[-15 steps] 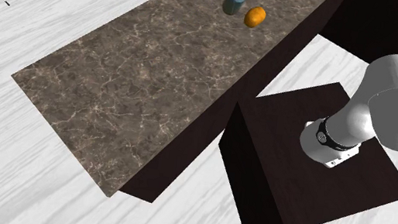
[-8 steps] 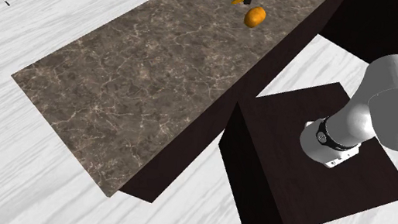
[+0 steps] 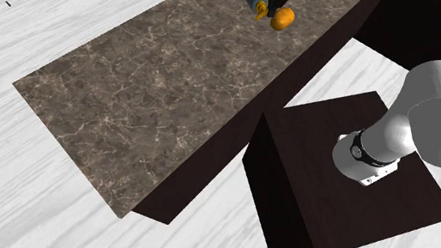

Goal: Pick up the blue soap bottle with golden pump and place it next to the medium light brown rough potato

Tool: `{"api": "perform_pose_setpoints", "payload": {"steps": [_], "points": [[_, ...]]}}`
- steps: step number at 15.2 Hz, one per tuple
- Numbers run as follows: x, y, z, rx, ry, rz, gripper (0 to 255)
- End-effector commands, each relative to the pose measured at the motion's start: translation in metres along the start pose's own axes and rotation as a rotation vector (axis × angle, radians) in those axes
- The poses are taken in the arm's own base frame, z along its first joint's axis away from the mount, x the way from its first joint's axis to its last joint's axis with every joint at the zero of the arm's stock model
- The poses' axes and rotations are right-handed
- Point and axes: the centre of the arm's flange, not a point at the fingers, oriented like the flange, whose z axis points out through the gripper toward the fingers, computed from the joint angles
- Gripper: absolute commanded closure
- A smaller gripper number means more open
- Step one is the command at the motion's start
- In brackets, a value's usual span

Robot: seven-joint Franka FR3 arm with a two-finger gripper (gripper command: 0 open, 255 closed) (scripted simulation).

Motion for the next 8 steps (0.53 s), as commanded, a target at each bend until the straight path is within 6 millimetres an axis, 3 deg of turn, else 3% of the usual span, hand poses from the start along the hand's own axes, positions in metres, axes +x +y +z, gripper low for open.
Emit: {"api": "perform_pose_setpoints", "payload": {"steps": [1,8], "points": [[0.0002,0.0005,0.0104,-0.001,0.001,0.0,255],[-0.0001,0.001,0.0174,-0.001,0.001,0.0,255]]}}
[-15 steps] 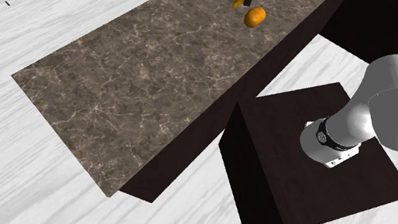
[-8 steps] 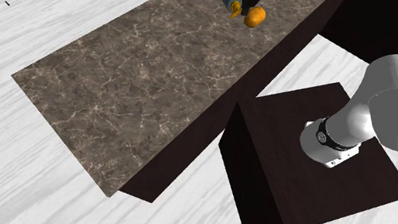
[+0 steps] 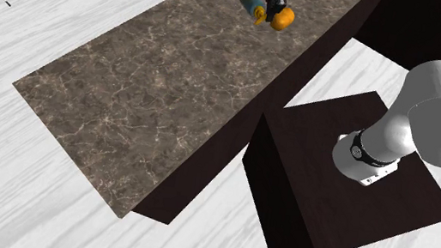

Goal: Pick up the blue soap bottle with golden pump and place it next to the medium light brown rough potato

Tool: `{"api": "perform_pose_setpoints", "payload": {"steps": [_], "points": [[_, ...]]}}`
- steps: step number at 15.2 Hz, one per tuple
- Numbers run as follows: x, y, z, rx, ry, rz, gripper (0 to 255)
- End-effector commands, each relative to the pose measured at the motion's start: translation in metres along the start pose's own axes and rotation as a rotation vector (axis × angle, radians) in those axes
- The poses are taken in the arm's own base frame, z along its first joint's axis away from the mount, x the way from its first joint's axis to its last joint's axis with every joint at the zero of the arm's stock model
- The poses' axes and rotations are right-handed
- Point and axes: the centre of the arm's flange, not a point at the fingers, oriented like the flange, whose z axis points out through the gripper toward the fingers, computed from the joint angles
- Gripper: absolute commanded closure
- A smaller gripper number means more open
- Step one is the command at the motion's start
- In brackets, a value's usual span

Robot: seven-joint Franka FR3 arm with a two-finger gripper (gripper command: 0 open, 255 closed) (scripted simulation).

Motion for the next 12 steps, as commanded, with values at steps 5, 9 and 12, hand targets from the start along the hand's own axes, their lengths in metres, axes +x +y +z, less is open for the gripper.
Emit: {"api": "perform_pose_setpoints", "payload": {"steps": [5,9,12], "points": [[0.0,0.0,0.0,0.0,0.0,0.0,0],[0.0,0.0,-0.013,0.0,0.0,0.0,0],[0.0,0.0,-0.05,0.0,0.0,0.0,0]]}}
